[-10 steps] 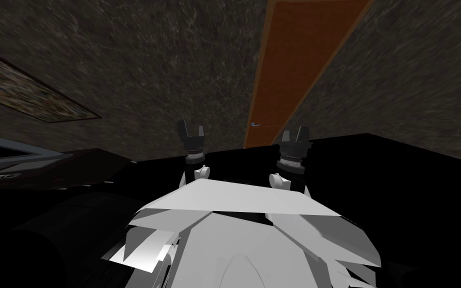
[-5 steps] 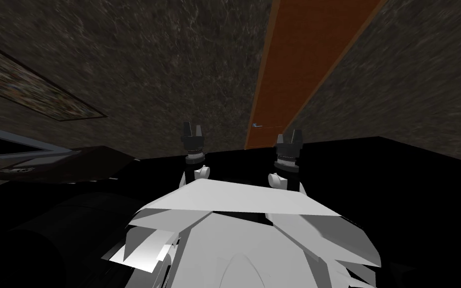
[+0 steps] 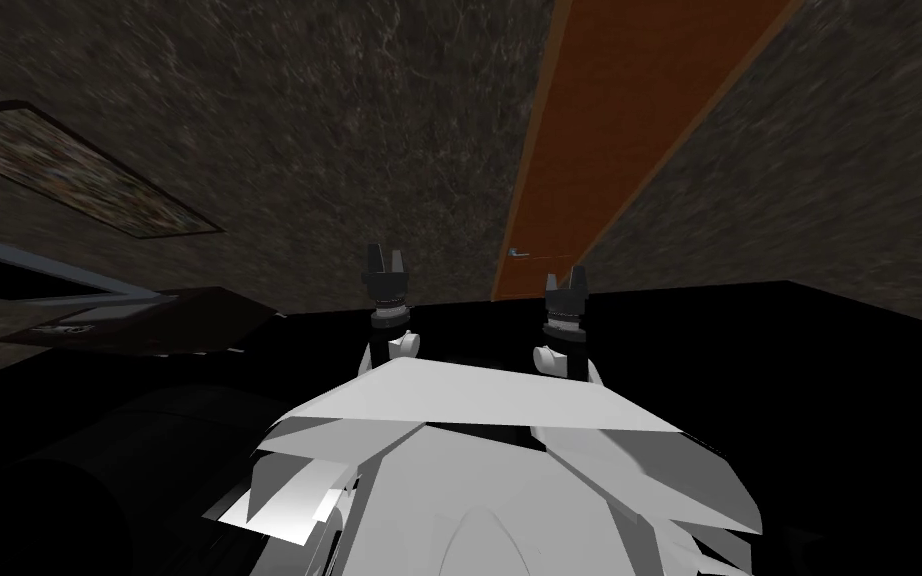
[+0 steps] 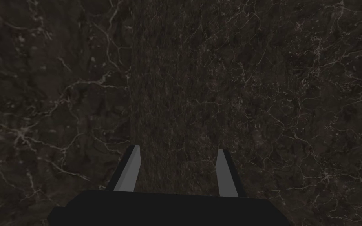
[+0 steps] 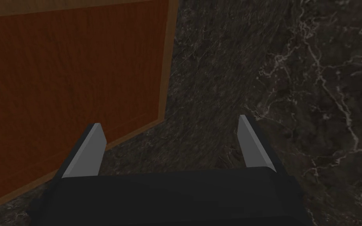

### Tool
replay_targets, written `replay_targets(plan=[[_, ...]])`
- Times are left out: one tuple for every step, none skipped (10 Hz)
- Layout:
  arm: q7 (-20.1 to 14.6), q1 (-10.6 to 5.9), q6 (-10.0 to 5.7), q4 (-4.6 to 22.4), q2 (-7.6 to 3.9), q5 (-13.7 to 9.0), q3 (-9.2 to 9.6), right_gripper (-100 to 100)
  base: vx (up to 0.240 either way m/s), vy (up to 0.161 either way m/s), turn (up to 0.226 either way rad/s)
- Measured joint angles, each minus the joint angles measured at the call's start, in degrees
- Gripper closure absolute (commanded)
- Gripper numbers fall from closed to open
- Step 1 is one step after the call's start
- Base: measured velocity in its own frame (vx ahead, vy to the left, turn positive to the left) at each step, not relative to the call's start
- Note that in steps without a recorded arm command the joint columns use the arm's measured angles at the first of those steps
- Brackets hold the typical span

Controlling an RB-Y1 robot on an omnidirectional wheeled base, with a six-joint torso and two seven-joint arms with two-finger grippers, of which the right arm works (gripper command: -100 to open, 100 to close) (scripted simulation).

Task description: Pull the door open

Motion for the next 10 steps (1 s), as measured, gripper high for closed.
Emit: replay_targets(plan=[[-0.1,-0.5,-0.15,1.3,-0.48,-0.4,-0.26,-100,0.086,-0.041,0.072],[-0.4,-1.36,-0.48,3.3,-1.03,-0.8,-0.74,-100,0.081,-0.042,0.098],[-0.6,-1.63,-0.77,4.6,-1.53,-1.2,-0.98,-100,0.098,-0.054,0.1],[-0.8,-1.61,-1.25,6.0,-1.89,-1.5,-0.98,-100,0.102,-0.046,0.093],[-0.9,-2.25,-1.61,7.5,-2.27,-1.9,-1.16,-100,0.056,-0.03,0.03],[-0.9,-2.81,-1.71,8.7,-2.45,-2.1,-1.31,-100,0.04,-0.032,0.049],[-1.0,-2.98,-1.88,9.8,-2.69,-2.3,-1.36,-100,0.062,-0.043,0.107],[-1.0,-3.75,-2.11,11.5,-2.94,-2.6,-1.5,-100,0.051,-0.032,0.052],[-1.0,-4.3,-2.12,12.4,-3.14,-2.7,-1.67,-100,0.049,-0.031,0.067],[-1.2,-4.59,-2.4,13.8,-3.56,-3.1,-1.88,-100,0.074,-0.043,0.119]])
